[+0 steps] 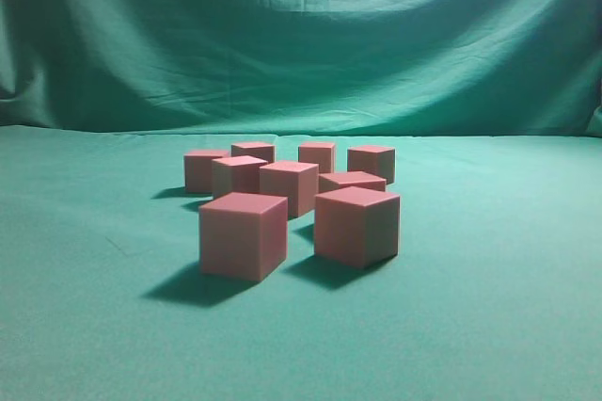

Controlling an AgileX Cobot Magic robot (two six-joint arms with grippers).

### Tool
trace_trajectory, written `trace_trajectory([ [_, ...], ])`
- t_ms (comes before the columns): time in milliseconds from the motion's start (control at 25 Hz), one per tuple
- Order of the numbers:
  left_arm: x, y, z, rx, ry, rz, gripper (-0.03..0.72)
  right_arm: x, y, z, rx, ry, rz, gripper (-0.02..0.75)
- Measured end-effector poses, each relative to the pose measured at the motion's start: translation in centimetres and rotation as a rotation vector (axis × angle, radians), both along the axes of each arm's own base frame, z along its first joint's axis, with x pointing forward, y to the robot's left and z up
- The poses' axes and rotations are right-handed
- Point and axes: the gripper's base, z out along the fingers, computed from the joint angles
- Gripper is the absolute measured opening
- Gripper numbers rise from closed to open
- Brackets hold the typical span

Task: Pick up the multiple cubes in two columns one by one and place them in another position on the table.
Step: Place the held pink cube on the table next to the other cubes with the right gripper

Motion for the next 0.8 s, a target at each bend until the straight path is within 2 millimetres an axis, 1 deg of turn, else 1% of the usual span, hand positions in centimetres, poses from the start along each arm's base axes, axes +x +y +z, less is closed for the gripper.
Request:
trace_trajectory([
  [160, 0.0, 0.0, 0.0, 0.000, 0.000, 0.000, 0.000, -2.2, 2.0, -2.9, 0.020, -0.018, 0.068, 0.258],
  [280, 0.0, 0.0, 0.0, 0.000, 0.000, 0.000, 0.000, -2.6, 2.8, -5.4, -0.002, -0.014, 0.086, 0.258],
  [440, 0.0, 0.0, 0.0, 0.000, 0.000, 0.000, 0.000, -1.9, 3.8, -9.3, -0.095, 0.029, 0.093, 0.258],
  [600, 0.0, 0.0, 0.0, 0.000, 0.000, 0.000, 0.000, -1.1, 4.6, -12.8, -0.172, 0.039, 0.102, 0.258],
  [640, 0.0, 0.0, 0.0, 0.000, 0.000, 0.000, 0.000, -0.9, 4.6, -13.4, -0.190, 0.032, 0.100, 0.258],
  [680, 0.0, 0.0, 0.0, 0.000, 0.000, 0.000, 0.000, -0.9, 4.6, -13.4, -0.190, 0.032, 0.100, 0.258],
  [800, 0.0, 0.0, 0.0, 0.000, 0.000, 0.000, 0.000, -0.3, 4.7, -15.0, -0.242, 0.005, 0.086, 0.258],
])
